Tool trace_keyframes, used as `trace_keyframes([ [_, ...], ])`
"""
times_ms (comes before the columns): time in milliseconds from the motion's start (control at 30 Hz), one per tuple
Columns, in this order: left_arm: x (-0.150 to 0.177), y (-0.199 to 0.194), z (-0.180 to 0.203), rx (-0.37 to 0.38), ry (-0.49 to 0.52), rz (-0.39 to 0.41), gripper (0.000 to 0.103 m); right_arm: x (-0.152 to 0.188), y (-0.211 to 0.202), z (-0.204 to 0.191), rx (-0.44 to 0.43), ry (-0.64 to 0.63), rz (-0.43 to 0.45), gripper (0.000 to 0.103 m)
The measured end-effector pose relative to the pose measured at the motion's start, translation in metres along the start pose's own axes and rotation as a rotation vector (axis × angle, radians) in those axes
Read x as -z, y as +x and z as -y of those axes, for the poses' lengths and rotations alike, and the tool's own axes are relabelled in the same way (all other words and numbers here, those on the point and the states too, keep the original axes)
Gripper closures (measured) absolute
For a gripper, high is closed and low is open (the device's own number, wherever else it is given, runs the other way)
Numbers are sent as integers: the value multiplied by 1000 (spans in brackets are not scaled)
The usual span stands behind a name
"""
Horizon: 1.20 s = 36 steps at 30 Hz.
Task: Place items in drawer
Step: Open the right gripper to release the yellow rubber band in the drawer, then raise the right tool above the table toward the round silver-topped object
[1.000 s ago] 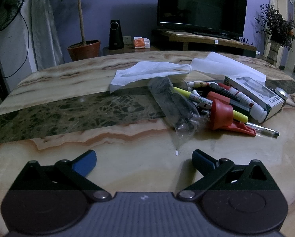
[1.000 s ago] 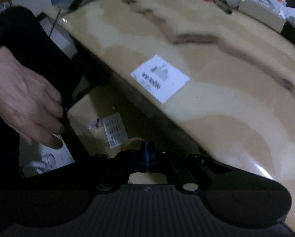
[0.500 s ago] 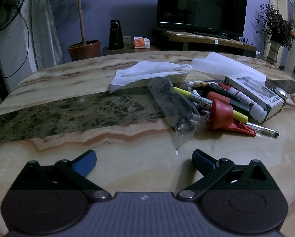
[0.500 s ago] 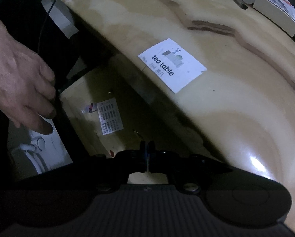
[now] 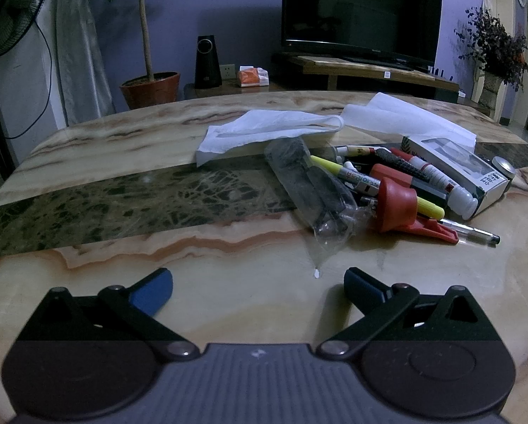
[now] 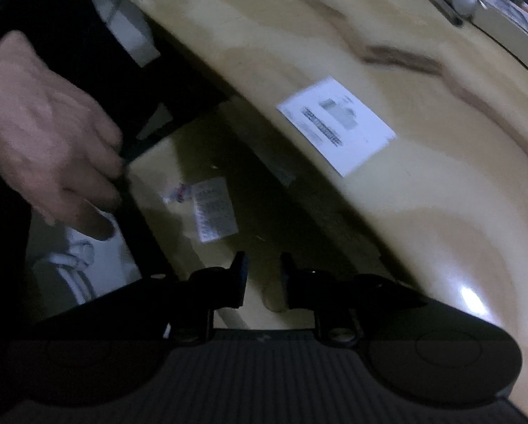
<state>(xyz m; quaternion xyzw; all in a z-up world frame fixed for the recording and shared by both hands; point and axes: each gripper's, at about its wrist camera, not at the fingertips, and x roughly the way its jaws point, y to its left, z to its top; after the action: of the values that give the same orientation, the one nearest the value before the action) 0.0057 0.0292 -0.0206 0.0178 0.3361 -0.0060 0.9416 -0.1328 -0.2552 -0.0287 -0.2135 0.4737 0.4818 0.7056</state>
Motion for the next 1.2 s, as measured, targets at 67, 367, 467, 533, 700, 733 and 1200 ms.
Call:
trace_keyframes([
  [67, 0, 0, 0, 0, 0, 0, 0, -3, -6, 1, -28, 4, 29, 74],
  [367, 0, 0, 0, 0, 0, 0, 0, -16, -32, 4, -152, 24, 161, 73],
  [467, 0, 0, 0, 0, 0, 0, 0, -21, -46, 9, -170, 47, 233, 68],
  [533, 0, 0, 0, 0, 0, 0, 0, -24, -60, 18, -156, 81, 313, 64],
  [700, 0, 0, 0, 0, 0, 0, 0, -34, -84, 43, 63, 193, 458, 47],
  [733, 0, 0, 0, 0, 0, 0, 0, -36, -88, 49, 114, 217, 484, 46],
  [1200, 0, 0, 0, 0, 0, 0, 0, -45, -85, 125, 534, 492, 522, 46],
])
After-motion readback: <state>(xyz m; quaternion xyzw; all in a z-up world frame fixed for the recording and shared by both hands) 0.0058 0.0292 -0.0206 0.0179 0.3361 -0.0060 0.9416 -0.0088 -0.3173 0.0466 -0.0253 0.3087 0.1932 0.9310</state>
